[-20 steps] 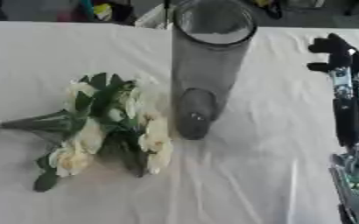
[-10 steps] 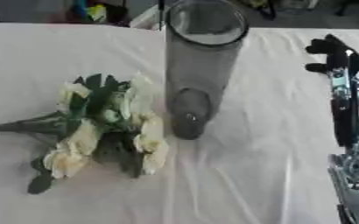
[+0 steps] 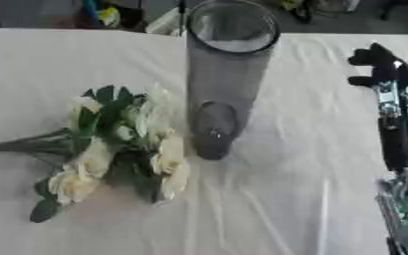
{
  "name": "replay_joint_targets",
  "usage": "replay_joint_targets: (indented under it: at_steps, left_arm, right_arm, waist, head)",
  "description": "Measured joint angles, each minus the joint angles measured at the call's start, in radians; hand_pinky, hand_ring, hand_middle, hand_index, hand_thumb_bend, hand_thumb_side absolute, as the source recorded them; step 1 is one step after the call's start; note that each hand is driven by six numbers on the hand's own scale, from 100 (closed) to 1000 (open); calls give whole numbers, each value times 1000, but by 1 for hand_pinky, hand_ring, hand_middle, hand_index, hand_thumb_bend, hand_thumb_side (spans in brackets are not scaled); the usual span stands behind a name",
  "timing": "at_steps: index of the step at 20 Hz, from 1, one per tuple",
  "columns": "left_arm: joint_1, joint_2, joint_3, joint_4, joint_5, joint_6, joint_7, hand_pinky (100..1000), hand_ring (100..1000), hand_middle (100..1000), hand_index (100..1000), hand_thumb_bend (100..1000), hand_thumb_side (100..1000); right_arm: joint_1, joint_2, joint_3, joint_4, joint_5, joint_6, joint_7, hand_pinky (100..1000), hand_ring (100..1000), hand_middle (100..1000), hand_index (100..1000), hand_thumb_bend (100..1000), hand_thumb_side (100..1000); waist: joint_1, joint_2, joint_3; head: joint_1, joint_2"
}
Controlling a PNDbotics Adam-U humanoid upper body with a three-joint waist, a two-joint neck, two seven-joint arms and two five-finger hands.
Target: Arrange flowers into the vase.
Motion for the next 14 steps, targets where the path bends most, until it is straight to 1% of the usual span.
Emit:
replay_joint_targets:
  at_steps: [3,5,6,7,8,11,14]
  left_arm:
    - [-19,0,-14,44,-12,-20,-20,774,868,896,1000,224,801]
    - [-28,-1,-24,72,-25,-33,-33,778,870,902,1000,287,859]
    - [-33,-4,-29,87,-31,-39,-39,780,870,903,1000,345,910]
    - [-37,-8,-33,102,-37,-44,-45,780,870,903,1000,357,919]
    - [-40,-11,-37,115,-43,-50,-50,785,869,906,1000,426,948]
    - [-49,-19,-50,148,-63,-69,-58,783,866,902,1000,436,922]
    - [-54,-25,-62,174,-85,-90,-59,784,867,904,1000,454,917]
  right_arm:
    - [0,0,0,0,0,1,3,701,977,689,788,100,1000]
    - [0,0,0,0,-1,2,5,701,977,689,788,100,1000]
    - [0,0,0,0,-1,2,5,701,977,689,788,100,1000]
    - [0,0,0,0,-1,2,6,701,977,689,788,100,1000]
    - [0,0,0,0,-1,2,6,701,977,688,786,100,1000]
    - [1,0,1,0,-1,1,10,701,977,687,785,100,1000]
    - [1,0,1,0,-1,3,12,701,979,686,785,100,1000]
  waist:
    - [0,0,-3]
    - [0,0,-4]
    - [0,0,-5]
    - [0,0,-5]
    - [0,0,-5]
    - [0,0,-7]
    - [0,0,-8]
  head:
    - [4,-5]
    - [4,-5]
    - [4,-5]
    - [4,-5]
    - [4,-6]
    - [5,-8]
    - [7,-13]
